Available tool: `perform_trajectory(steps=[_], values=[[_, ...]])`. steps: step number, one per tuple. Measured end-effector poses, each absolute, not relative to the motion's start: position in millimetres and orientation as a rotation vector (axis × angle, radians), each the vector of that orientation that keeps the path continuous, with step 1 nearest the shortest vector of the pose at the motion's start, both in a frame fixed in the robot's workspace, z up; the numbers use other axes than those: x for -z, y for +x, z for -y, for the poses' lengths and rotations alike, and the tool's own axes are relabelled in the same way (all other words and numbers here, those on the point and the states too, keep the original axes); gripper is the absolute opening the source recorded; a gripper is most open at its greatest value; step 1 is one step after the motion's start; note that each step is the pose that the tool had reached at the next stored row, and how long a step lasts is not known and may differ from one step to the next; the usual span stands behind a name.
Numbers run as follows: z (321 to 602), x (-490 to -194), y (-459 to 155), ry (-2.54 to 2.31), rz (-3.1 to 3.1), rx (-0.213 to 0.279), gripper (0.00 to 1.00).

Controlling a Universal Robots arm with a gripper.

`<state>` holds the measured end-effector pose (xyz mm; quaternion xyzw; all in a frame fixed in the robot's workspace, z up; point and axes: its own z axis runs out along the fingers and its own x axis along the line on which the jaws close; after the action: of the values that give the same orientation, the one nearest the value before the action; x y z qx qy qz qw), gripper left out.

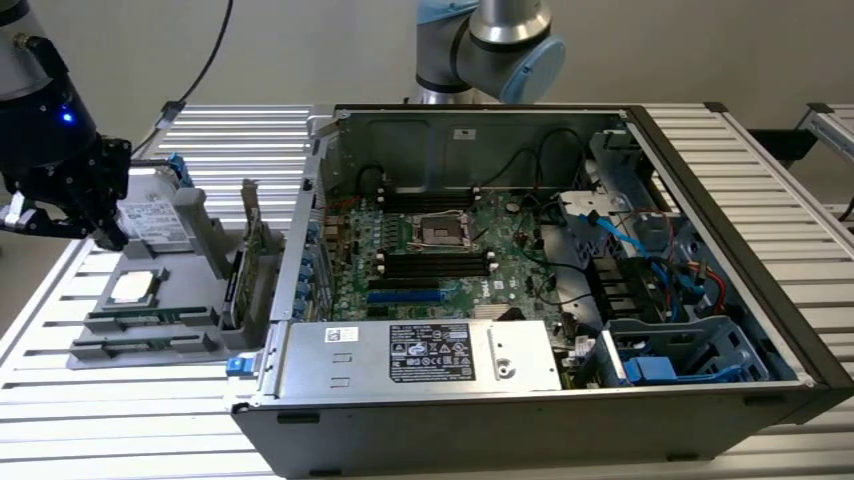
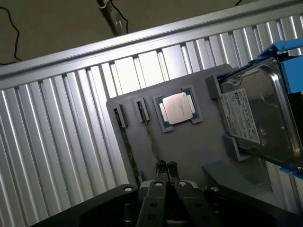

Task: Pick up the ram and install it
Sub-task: 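Pick up the ram and move it above insertion slot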

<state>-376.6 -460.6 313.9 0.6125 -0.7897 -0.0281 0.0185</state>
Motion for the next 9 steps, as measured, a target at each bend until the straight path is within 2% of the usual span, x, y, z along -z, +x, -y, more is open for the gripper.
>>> perform_trajectory(steps=[9], values=[[460.6, -313.7, -377.1, 2.093, 2.286, 0.082, 0.10]])
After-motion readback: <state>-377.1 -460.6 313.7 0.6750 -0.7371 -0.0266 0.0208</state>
